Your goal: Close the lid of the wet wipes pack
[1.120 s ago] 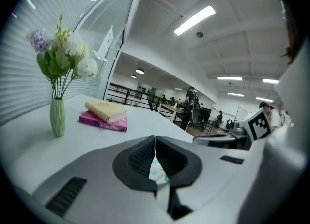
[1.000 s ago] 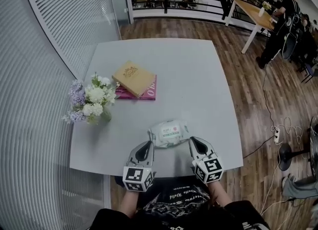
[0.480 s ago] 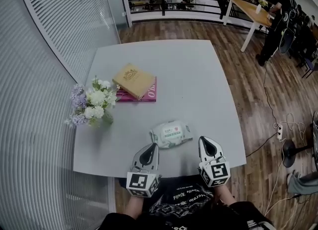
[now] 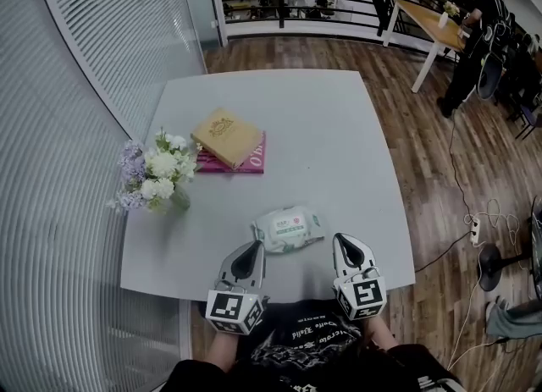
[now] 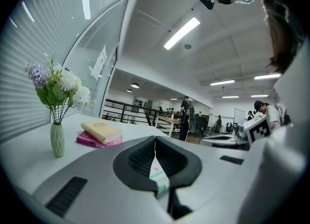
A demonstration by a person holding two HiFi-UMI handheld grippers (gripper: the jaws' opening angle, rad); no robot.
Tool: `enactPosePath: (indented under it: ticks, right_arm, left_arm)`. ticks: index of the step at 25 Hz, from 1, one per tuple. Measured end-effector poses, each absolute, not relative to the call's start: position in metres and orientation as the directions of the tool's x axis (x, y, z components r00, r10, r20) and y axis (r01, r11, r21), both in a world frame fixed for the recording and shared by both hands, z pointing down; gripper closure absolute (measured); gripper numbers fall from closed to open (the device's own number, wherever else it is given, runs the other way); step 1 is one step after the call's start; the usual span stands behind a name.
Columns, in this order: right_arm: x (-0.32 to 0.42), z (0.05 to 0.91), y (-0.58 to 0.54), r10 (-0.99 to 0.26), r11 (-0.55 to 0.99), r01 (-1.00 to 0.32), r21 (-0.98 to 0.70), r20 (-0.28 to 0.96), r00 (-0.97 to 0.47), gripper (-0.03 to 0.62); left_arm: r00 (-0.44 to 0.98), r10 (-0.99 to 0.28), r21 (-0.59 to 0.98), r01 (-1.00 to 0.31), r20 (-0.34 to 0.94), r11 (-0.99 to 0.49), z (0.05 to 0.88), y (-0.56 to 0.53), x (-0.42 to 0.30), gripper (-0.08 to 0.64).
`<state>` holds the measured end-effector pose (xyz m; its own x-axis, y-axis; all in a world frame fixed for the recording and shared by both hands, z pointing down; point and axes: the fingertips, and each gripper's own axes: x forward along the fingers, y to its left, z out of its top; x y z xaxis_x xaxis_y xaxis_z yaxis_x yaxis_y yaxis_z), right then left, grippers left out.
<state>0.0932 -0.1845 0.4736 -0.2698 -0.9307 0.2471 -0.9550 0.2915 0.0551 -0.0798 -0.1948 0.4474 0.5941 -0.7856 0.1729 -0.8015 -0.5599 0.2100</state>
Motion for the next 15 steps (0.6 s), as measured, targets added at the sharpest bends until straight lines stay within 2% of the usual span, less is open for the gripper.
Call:
enactPosePath:
  ticks: [15]
  right_arm:
    - [0.0871,0.4746,-0.1749,-0.928,0.296,-0.954,0.039,0.248,-0.277,0.594]
  left_arm:
    - [0.569,-0.802,0.172,-0.821,0.183,-0.544,0.4443,-0.1895,-0.0835,0.552]
